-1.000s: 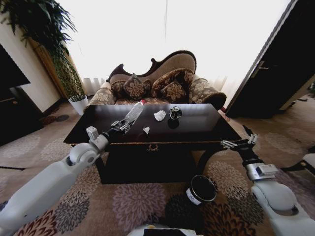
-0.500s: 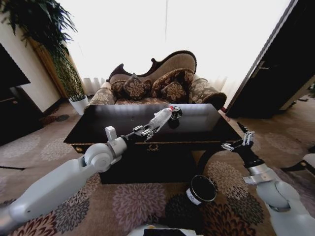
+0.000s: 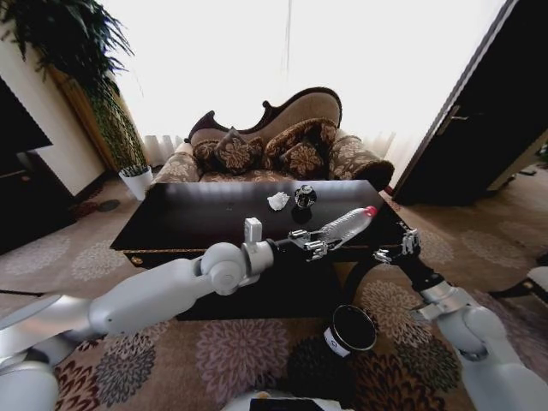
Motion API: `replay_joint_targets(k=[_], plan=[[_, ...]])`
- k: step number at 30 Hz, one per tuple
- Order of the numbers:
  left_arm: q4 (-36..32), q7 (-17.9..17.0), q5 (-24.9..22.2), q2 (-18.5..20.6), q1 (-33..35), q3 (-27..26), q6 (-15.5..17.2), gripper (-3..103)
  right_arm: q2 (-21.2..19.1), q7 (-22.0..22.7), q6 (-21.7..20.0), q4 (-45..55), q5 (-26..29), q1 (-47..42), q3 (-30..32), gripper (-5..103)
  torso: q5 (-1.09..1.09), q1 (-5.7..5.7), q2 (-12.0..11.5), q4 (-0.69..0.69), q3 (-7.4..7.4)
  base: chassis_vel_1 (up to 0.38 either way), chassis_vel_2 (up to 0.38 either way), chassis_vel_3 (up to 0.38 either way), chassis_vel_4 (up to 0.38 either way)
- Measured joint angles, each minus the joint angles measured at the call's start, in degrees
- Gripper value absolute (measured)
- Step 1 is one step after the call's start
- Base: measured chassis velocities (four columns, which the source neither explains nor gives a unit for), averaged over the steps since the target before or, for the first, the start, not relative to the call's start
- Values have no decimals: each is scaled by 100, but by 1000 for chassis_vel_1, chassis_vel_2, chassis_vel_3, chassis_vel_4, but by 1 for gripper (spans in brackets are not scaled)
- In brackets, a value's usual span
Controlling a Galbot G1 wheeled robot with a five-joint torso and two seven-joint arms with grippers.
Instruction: Move to the front of the table and place the trash on the table into the trash bin.
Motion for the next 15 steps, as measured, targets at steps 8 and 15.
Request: replay_joint_targets(k=[8, 15], plan=[[306, -33, 117, -517, -93, 298, 1, 42, 36, 5, 37, 56, 48, -52, -13, 100, 0, 0, 0, 0, 0, 0, 0, 0, 0], [243, -40, 130, -466, -51, 315, -4, 42, 68, -7, 82, 41, 42, -82, -29, 74, -1, -1, 0, 1, -1, 0, 0, 0, 0]])
